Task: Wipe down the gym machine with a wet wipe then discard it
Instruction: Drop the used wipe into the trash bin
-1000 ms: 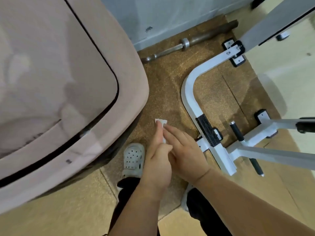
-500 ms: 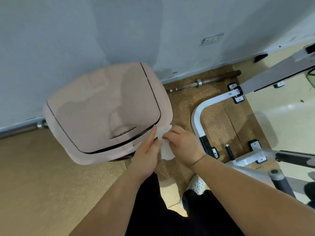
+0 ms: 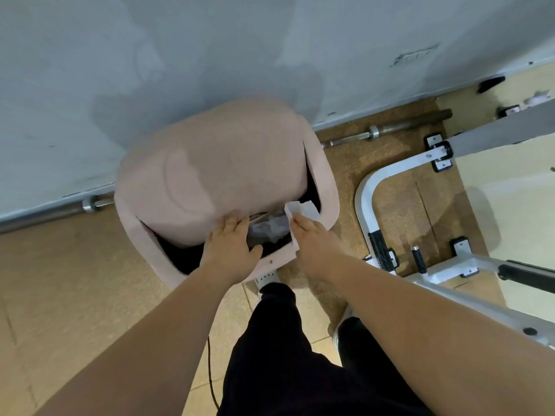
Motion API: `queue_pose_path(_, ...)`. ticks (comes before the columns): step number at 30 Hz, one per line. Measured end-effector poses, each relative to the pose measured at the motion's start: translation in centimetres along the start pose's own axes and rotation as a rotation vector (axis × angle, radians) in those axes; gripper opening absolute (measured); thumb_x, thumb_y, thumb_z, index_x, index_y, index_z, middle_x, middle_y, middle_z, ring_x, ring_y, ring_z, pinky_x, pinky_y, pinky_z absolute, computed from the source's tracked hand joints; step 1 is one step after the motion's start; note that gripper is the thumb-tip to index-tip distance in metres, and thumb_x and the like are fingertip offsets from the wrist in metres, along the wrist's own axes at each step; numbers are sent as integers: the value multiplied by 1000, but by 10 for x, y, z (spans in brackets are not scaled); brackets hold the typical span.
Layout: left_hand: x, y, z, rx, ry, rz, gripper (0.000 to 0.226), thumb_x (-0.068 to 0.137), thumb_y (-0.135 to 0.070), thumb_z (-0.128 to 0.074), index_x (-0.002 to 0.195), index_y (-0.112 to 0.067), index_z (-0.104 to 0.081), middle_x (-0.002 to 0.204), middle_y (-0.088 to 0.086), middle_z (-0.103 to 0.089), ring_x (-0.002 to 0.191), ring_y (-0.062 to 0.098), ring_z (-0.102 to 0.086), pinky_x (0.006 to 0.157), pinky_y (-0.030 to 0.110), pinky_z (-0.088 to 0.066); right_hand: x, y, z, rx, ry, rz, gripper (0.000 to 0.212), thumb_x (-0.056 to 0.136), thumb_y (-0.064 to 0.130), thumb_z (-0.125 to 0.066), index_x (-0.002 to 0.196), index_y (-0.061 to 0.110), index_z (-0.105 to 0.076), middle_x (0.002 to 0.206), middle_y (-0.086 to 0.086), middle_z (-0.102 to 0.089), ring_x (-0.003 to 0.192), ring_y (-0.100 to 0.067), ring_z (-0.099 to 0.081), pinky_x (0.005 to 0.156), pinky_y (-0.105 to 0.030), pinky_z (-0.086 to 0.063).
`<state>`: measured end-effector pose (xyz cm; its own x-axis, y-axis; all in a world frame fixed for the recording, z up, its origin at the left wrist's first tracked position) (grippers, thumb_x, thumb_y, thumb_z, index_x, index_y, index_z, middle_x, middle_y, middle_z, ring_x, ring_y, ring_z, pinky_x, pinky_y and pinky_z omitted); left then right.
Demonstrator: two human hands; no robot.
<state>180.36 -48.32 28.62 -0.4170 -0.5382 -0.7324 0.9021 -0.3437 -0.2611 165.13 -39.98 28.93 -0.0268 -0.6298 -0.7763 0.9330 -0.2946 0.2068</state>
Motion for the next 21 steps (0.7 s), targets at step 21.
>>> queue_pose_path(21,-32,9,49,-16,11,36,78,98,-54,-48,162,-24,-15,171,4,-6,157,27,-11,125,47,-19,-47,-4,48,-58,81,-39,73,100,53,-51,162,27,-25,172,-5,-6,158,-31,-8,126,-55,-13)
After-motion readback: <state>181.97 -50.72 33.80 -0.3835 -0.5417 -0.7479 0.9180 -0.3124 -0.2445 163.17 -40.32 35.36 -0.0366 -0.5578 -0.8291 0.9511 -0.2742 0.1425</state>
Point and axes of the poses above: each hand's wrist, its own x-axis towards the middle knuckle, its own z-axis out of the back of the hand, y = z × x, the point moved 9 cm from there along x, towards the middle knuckle
